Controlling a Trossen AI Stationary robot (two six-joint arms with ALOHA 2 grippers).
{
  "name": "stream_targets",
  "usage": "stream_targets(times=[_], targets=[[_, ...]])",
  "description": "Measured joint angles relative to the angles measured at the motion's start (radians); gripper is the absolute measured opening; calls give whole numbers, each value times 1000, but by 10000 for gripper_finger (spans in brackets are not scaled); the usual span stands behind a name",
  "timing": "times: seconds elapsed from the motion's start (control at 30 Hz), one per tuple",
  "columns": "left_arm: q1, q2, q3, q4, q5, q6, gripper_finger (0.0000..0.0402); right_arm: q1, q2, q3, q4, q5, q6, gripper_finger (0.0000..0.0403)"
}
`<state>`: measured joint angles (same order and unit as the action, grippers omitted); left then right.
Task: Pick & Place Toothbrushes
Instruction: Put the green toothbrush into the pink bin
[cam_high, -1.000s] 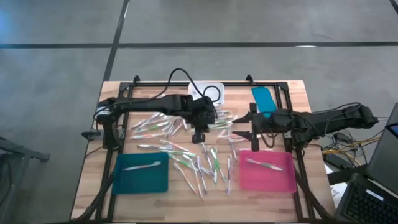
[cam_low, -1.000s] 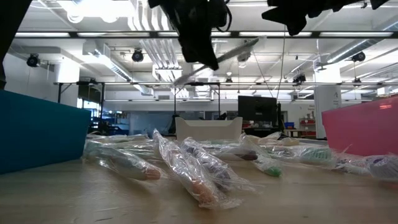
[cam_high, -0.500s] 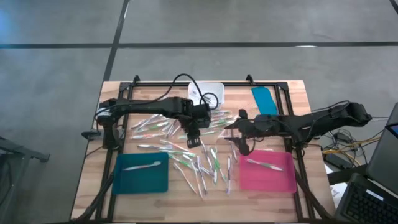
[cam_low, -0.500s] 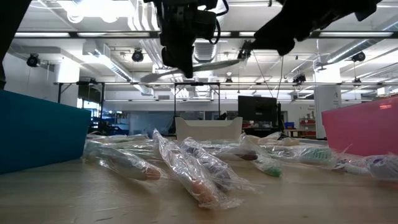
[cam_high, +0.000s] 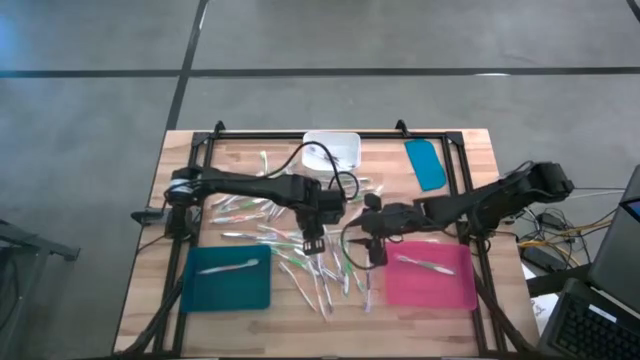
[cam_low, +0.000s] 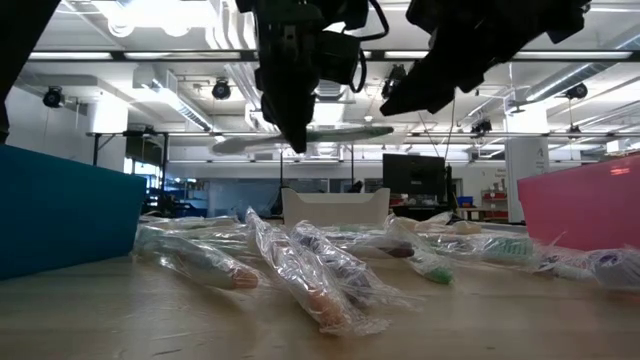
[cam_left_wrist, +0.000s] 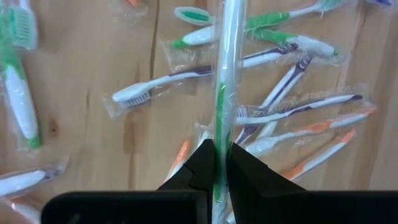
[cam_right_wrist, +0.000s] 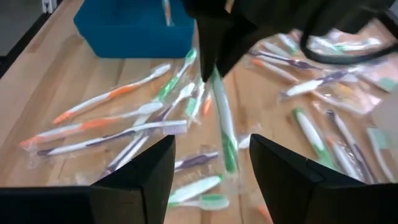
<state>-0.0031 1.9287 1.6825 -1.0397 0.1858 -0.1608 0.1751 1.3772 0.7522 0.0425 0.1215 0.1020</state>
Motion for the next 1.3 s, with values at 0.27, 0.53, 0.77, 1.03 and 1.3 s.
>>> stream_targets(times=[0.27,0.53,0.77,1.03,1.3], targets=[[-20,6,8,28,1,2,30,6,65,13,5,2,8,187],[-25,5,17,35,2,2,30,6,57,14,25,5,27,164],[-26,5,27,37,2,21,30,6,59,14,20,5,26,125],[-26,4,40,37,0,28,30,6,59,13,20,5,26,73],[-26,4,40,38,-1,29,30,6,59,13,20,5,24,23]])
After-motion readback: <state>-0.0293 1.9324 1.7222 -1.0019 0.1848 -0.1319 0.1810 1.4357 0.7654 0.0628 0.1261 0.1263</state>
